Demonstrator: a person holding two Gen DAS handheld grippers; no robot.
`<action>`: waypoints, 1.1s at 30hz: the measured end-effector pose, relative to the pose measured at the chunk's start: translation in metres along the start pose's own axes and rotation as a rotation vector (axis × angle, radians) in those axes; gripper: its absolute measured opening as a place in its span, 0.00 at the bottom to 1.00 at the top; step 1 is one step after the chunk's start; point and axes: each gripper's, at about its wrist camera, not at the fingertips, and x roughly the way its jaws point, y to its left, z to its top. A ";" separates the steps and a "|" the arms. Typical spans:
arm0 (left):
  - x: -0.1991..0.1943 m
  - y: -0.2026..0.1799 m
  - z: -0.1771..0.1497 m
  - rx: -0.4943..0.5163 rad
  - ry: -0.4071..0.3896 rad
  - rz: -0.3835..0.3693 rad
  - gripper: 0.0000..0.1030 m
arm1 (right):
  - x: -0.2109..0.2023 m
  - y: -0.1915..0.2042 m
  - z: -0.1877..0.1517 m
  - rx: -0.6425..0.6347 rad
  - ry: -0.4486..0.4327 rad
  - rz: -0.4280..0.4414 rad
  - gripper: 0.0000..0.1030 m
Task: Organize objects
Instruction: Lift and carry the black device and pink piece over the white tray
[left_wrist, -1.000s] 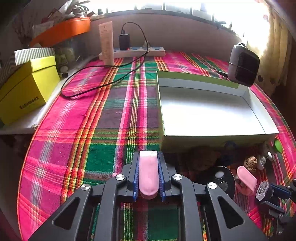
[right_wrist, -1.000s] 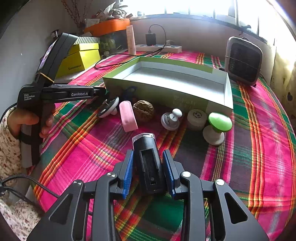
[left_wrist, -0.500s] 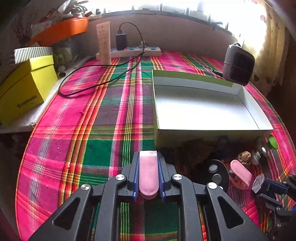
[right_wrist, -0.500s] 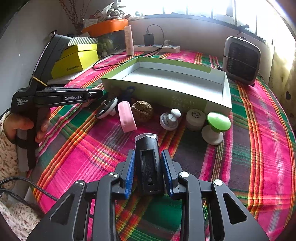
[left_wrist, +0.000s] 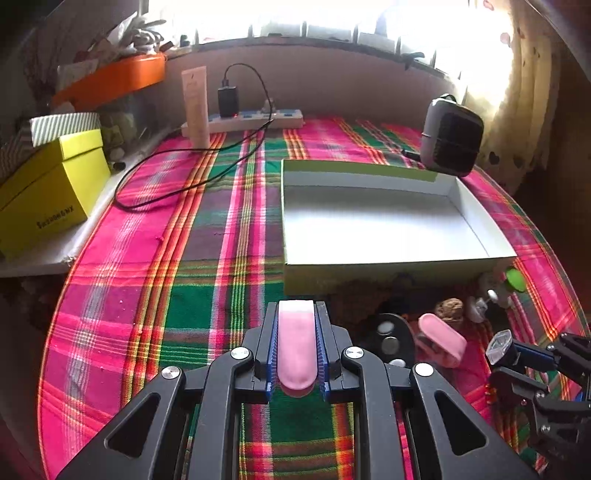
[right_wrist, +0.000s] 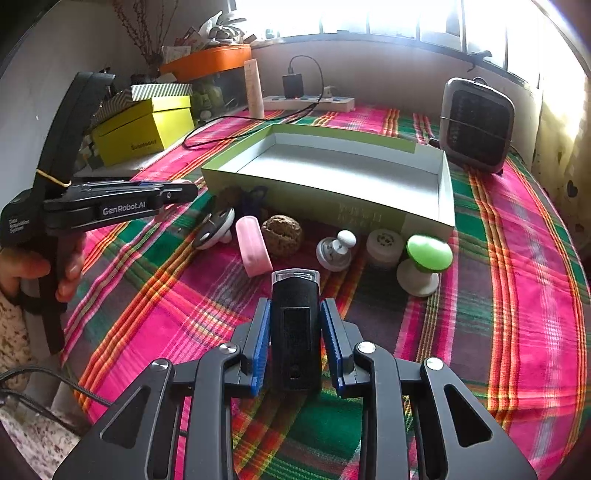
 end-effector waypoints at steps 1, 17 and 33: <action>-0.001 0.000 0.000 0.001 -0.002 -0.003 0.15 | 0.001 0.000 0.000 0.001 0.004 -0.004 0.28; -0.010 -0.006 0.000 0.010 -0.013 -0.015 0.15 | 0.000 0.006 -0.017 0.007 0.011 -0.022 0.28; -0.010 -0.008 -0.001 0.011 -0.008 -0.017 0.15 | -0.004 0.014 -0.023 -0.014 -0.014 -0.064 0.28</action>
